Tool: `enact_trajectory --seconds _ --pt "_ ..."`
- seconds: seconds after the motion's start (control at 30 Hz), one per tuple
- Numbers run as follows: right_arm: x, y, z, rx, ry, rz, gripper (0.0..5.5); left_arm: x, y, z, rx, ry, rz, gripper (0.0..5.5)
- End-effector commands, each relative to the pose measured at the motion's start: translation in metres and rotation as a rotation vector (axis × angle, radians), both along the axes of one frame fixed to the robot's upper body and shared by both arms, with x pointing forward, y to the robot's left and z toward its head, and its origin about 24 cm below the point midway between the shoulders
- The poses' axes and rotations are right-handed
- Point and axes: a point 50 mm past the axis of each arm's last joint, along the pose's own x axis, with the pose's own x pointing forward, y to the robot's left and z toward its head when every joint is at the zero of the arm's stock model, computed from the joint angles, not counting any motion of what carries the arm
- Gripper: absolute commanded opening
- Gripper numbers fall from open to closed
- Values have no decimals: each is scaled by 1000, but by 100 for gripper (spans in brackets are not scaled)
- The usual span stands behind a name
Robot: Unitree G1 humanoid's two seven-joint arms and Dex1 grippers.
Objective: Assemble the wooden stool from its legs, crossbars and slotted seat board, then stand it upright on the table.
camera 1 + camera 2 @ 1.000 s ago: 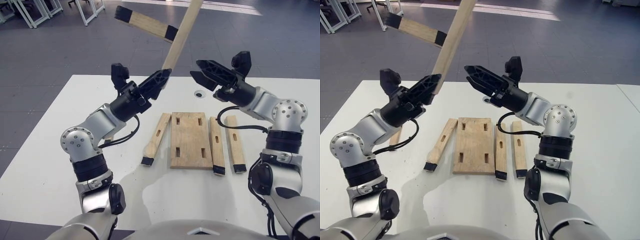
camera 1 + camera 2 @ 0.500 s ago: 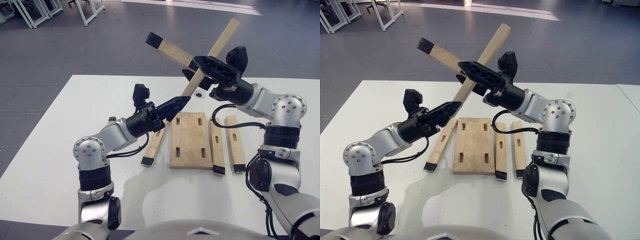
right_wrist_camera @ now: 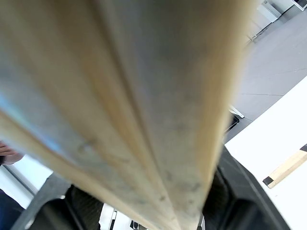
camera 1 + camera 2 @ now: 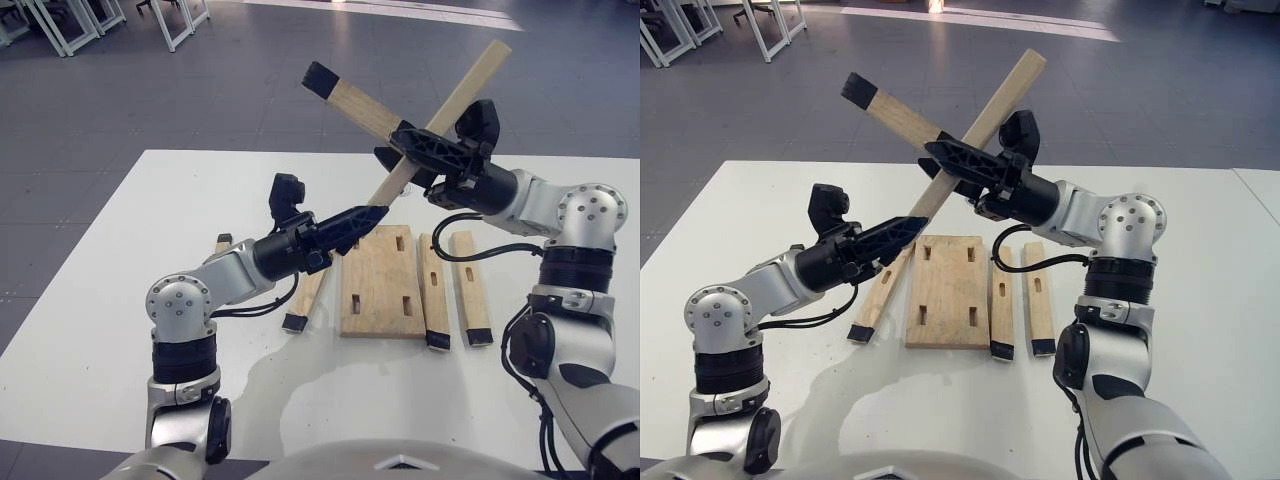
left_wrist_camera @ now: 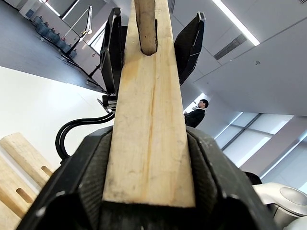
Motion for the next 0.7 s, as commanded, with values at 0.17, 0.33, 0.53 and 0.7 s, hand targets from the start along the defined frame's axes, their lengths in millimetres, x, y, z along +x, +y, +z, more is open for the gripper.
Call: enact_trajectory --seconds 0.17,0.33,0.53,0.7 --pt "0 -8 12 20 -80 -4 236 7 20 -5 69 21 135 246" --pt "6 -20 -3 -56 -92 -89 202 6 40 39 -72 -93 183 340" --pt "13 -31 -4 -60 -117 -162 202 6 37 -20 816 -139 305 417" --pt "15 -32 -1 -60 -131 -175 202 -7 10 -62 1263 -311 201 417"
